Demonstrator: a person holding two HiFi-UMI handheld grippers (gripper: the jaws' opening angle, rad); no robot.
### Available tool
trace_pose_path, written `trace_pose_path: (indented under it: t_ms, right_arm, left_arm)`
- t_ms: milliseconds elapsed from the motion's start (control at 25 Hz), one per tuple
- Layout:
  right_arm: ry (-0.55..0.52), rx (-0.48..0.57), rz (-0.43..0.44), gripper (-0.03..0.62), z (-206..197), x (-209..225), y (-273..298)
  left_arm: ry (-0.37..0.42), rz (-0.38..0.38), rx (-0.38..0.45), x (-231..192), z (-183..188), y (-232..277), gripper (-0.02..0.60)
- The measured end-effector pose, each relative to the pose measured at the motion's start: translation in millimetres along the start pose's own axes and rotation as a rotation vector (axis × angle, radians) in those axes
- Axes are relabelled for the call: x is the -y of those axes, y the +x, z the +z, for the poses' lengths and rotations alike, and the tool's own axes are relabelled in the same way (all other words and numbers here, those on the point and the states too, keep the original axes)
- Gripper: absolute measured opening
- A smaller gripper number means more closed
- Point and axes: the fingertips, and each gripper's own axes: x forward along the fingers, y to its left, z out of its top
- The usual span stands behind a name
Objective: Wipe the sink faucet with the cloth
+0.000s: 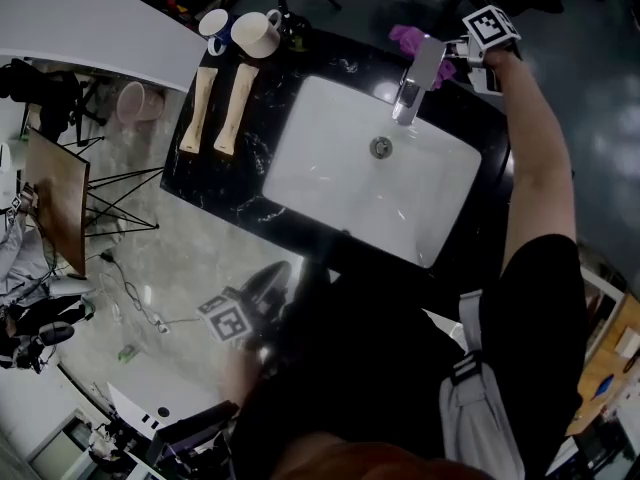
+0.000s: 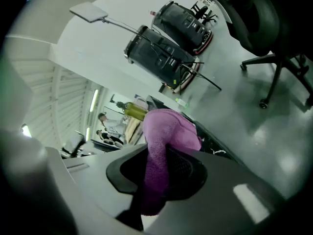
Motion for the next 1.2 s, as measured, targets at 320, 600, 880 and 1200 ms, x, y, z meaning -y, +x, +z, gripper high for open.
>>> trace_pose_path:
  t_ms: [320,600,880,1200]
  right_arm:
    - [-0.039,-0.156,-0.158,0.084,-12.9,32.7,26.1]
    - [-0.047,-0.064,-0.137,0.085,-9.9,33.7,25.0]
    - [-0.079,0.327,0.034,0.087,4.1,-17.5,-29.1]
    - [-0.168,0.639,0.092,0.087,-16.6,-106.8,-90.4]
  left_arm:
    - [-0.02,0.023,0.016,-6.5,-2.0,-3.9,-0.003]
    - [-0.006,0.005,0.01,-7.5,0.9,-1.8,-0.003]
    - [0.024,-0.063,-0.011,-12.7,12.8,-2.5,-0.003]
    - [0.133,-0.193,-0.053,-3.9,39.1,-24.7,-0.003]
